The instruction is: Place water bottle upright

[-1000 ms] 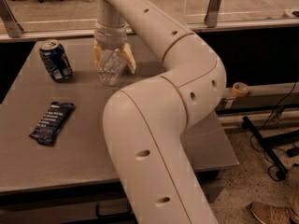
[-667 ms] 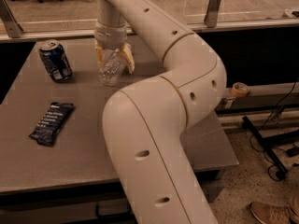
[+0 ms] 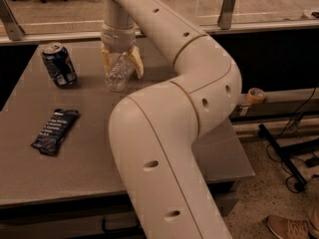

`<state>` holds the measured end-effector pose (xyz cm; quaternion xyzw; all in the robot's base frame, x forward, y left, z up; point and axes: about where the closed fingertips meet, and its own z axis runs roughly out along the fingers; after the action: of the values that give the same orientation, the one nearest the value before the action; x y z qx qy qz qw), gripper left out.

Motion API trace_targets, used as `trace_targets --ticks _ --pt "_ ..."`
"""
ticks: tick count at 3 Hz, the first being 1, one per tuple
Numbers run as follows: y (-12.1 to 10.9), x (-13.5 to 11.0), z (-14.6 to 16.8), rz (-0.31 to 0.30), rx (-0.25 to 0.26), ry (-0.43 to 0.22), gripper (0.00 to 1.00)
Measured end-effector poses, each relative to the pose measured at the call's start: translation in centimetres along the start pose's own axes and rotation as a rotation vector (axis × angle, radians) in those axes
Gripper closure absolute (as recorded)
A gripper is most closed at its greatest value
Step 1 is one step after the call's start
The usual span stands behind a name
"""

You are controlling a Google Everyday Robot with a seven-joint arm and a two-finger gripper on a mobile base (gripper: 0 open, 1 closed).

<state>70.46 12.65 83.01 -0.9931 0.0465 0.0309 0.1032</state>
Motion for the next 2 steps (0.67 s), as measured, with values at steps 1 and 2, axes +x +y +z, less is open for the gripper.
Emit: trace_targets --ticks 1,2 --pt "0.05 0.00 -0.07 0.001 0.000 0.000 0.57" --pt "0.08 -0.01 -0.17 0.002 -0.001 0.001 0.58"
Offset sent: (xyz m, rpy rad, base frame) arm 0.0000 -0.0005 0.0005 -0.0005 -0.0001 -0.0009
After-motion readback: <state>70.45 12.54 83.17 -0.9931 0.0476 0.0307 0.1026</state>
